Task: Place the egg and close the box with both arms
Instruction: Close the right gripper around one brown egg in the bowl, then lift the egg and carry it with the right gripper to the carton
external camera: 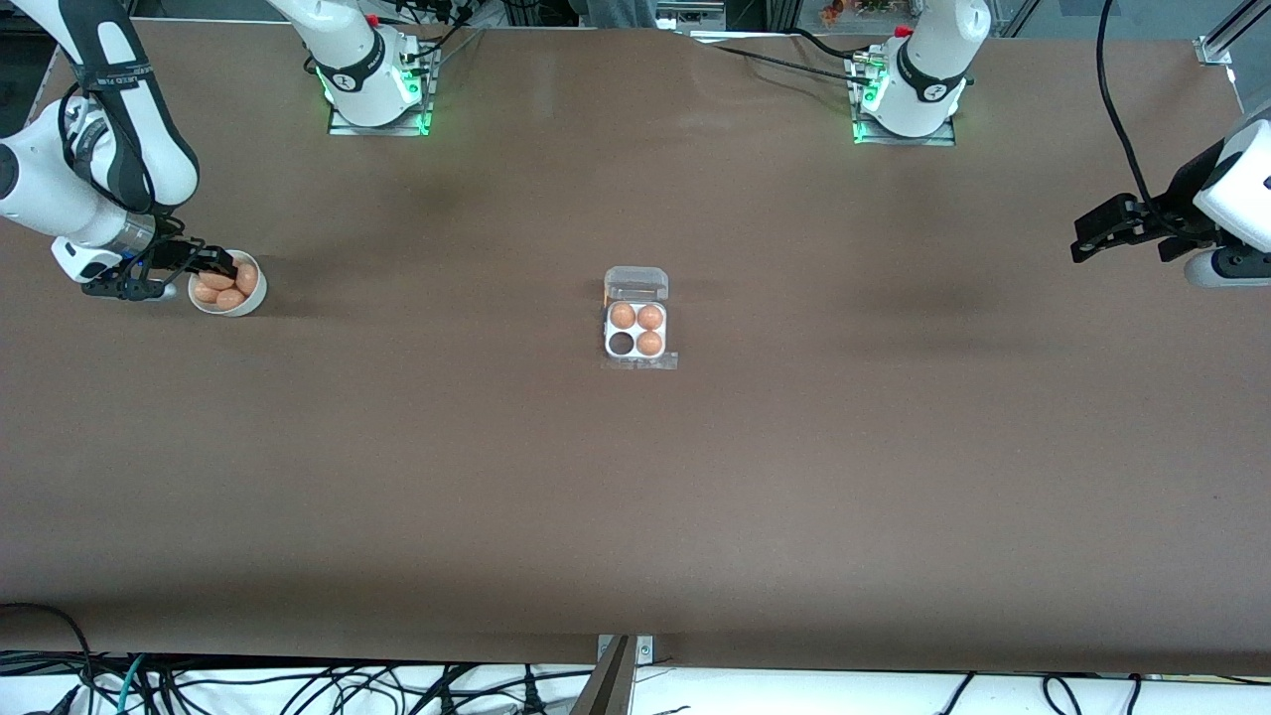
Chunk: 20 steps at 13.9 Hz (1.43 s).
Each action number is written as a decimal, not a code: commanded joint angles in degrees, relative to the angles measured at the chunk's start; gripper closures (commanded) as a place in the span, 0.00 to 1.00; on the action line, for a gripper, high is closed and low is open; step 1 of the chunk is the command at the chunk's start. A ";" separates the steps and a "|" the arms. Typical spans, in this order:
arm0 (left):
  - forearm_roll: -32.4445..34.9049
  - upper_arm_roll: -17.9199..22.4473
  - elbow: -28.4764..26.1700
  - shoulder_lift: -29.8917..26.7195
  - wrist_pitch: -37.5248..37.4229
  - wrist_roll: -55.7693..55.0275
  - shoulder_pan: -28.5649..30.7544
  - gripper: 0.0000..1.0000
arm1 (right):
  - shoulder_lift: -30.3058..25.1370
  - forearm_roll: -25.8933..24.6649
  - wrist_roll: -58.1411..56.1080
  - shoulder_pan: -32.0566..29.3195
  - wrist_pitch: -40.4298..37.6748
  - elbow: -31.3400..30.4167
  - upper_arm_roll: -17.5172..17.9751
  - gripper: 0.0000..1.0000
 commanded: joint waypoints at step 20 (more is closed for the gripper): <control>-0.50 0.06 1.43 0.43 -0.77 0.55 0.20 0.00 | 18.97 -1.72 65.53 19.21 -17.73 43.00 30.54 0.60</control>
